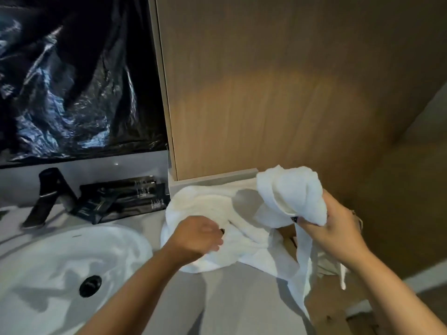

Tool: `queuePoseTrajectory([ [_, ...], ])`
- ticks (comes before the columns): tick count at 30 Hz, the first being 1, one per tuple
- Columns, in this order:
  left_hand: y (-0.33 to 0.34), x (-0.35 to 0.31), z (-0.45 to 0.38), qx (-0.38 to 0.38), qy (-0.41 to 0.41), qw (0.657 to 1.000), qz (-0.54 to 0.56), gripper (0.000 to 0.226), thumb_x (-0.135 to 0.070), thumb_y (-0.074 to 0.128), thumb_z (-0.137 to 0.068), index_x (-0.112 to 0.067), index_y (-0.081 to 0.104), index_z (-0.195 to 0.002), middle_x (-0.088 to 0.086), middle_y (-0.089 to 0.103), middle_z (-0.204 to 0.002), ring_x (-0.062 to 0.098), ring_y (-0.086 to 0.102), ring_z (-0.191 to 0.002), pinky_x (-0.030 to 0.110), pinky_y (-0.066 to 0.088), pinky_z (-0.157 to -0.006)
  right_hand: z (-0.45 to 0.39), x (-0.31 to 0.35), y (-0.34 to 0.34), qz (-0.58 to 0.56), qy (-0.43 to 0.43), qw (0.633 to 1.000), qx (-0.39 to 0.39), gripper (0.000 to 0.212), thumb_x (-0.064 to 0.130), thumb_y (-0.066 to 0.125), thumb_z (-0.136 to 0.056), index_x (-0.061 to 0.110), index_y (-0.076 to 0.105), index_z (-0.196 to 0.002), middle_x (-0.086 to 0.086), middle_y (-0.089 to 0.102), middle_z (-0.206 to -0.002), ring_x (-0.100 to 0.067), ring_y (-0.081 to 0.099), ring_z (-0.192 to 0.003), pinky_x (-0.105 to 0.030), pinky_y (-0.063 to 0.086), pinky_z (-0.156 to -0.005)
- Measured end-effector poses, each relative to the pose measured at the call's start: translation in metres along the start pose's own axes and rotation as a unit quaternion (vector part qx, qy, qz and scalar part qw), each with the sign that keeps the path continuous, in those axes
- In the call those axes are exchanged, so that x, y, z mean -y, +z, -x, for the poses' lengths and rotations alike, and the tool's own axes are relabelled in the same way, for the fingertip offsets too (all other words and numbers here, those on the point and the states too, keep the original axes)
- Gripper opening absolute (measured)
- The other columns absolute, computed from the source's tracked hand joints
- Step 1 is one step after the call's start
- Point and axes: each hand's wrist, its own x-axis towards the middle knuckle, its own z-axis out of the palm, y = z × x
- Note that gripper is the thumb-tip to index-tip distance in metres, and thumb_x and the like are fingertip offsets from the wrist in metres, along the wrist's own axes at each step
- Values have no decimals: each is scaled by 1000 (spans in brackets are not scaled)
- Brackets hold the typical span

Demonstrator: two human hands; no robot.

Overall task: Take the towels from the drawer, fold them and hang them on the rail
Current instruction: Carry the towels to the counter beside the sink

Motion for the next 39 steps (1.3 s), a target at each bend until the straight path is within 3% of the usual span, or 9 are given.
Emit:
queuePoseTrajectory([
  [4,-24,13,-19,-189,328,873,-307,44,-33,53,-91,-25,56,-134,-5,62,-132,16,54,-123,35,42,-105,-8,11,8,15,13,1000,-2,59,8,72,-85,41,50,-128,8,61,-126,-17,58,-117,-45,51,-95],
  [8,-29,63,-48,-101,267,848,-446,59,-41,29,-104,-28,8,-158,-10,-10,-161,12,-3,-152,36,-4,-124,-34,30,11,29,3,1000,-12,59,15,75,-84,41,50,-130,9,59,-128,-16,56,-118,-43,50,-97],
  [10,-31,72,-47,-102,273,887,-359,58,-40,37,-104,-28,16,-156,-12,0,-162,8,4,-152,33,-1,-124,-47,46,17,50,-31,998,1,60,18,77,-83,41,50,-131,12,57,-131,-16,55,-120,-42,48,-98],
  [13,-46,40,-30,-82,244,966,20,46,-16,62,-96,-22,50,-140,-5,49,-148,12,44,-137,36,30,-118,-66,69,28,131,-141,981,19,59,16,78,-81,32,52,-131,7,58,-125,-21,55,-116,-43,47,-94],
  [18,-92,-23,3,-10,209,865,456,65,-37,70,-72,-20,53,-133,7,68,-121,22,68,-104,38,57,-85,-88,104,97,200,-207,945,153,68,27,76,-80,21,44,-139,-5,56,-132,-24,50,-116,-32,38,-91],
  [22,-109,-18,6,-146,163,943,249,41,-20,83,-75,-32,65,-110,-3,69,-111,19,67,-104,39,56,-86,-81,108,159,114,-172,968,146,75,22,82,-71,21,41,-134,-1,52,-130,-21,52,-113,-35,46,-91],
  [27,-129,5,6,-311,185,907,216,27,-19,83,-67,-34,72,-87,-10,72,-90,9,67,-83,31,56,-71,-60,70,169,208,-124,960,144,98,36,76,-68,27,24,-150,-1,49,-133,-23,45,-119,-34,33,-98],
  [32,-147,6,10,-321,215,897,213,25,-24,75,-65,-42,72,-82,-16,73,-84,5,68,-77,26,54,-67,-86,69,126,340,-156,913,160,70,34,65,-80,27,37,-143,-1,59,-124,-28,54,-114,-37,34,-87],
  [39,-163,-40,23,-301,305,900,86,31,-19,59,-66,-39,71,-84,-15,72,-84,1,66,-78,15,51,-62,-141,105,51,435,-243,867,-16,69,2,73,-67,12,53,-132,-11,60,-108,-36,54,-100,-45,40,-82],
])
